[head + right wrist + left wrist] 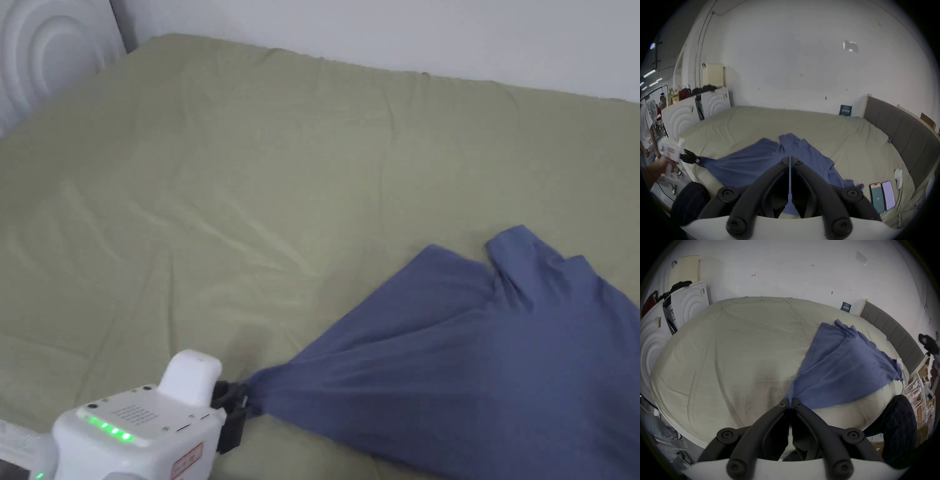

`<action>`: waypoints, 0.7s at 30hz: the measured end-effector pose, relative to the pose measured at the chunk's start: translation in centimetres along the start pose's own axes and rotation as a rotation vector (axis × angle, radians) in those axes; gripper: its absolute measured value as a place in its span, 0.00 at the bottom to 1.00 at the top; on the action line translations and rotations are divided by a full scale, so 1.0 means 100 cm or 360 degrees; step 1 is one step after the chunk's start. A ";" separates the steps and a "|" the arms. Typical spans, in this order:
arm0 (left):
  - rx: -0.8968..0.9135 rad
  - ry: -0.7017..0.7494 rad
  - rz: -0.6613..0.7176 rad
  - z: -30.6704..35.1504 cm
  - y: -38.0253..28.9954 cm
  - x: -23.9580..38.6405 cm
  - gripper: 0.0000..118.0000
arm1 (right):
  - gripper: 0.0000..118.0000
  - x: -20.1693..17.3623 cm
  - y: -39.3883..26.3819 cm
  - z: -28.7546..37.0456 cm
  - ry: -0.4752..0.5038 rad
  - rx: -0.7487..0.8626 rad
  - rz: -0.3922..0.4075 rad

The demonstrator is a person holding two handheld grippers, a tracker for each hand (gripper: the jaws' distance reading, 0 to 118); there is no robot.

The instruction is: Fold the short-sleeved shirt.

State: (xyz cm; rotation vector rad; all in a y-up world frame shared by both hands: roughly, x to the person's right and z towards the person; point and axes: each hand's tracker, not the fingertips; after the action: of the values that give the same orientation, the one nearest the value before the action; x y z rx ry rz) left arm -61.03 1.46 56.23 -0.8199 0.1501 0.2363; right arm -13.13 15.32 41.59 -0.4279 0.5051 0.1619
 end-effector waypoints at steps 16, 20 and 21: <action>-0.0064 0.0028 0.0122 -0.004 -0.003 0.000 0.00 | 0.99 0.113 0.028 -0.413 -0.0013 -0.0863 0.0146; -0.0101 0.0044 0.0132 -0.008 0.001 0.004 0.00 | 0.94 0.119 0.008 -0.447 -0.0011 -0.1102 0.0109; -0.0108 0.0041 0.0127 -0.009 0.002 0.004 0.00 | 0.94 0.117 0.001 -0.450 0.0011 -0.1239 0.0084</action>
State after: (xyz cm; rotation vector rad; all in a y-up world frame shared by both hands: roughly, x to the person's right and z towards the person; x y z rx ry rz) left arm -60.74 1.02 55.40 -0.8857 0.2001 0.3075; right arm -22.50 -3.57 0.18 -1.1748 0.4468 0.4113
